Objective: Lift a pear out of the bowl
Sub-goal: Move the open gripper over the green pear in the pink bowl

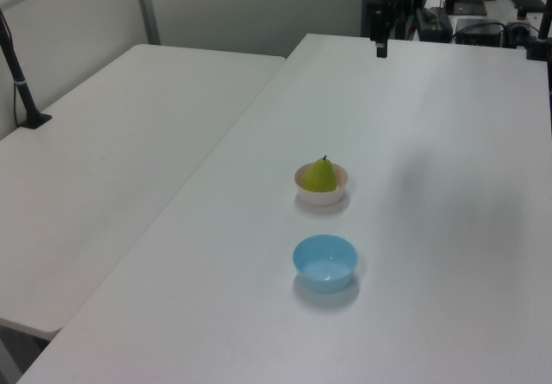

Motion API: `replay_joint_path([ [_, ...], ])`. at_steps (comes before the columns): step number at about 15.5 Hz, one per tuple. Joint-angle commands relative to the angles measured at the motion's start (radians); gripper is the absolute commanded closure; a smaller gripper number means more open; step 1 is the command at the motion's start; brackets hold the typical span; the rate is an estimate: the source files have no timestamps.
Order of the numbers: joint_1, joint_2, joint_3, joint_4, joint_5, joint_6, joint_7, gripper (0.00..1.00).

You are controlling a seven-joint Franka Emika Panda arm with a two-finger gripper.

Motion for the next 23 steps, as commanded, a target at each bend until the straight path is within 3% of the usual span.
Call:
replay_joint_path([
  [1, 0.017, 0.006, -0.009, -0.014, -0.005, -0.022, -0.062, 0.0],
  [8, 0.044, 0.02, -0.009, -0.014, 0.0, -0.021, -0.061, 0.0],
  [13, 0.17, 0.115, -0.043, 0.038, 0.023, -0.018, -0.058, 0.0],
  [18, 0.311, 0.26, -0.087, 0.066, 0.051, 0.167, -0.006, 0.0],
  [23, 0.371, 0.357, -0.094, 0.066, 0.051, 0.343, 0.058, 0.0],
])
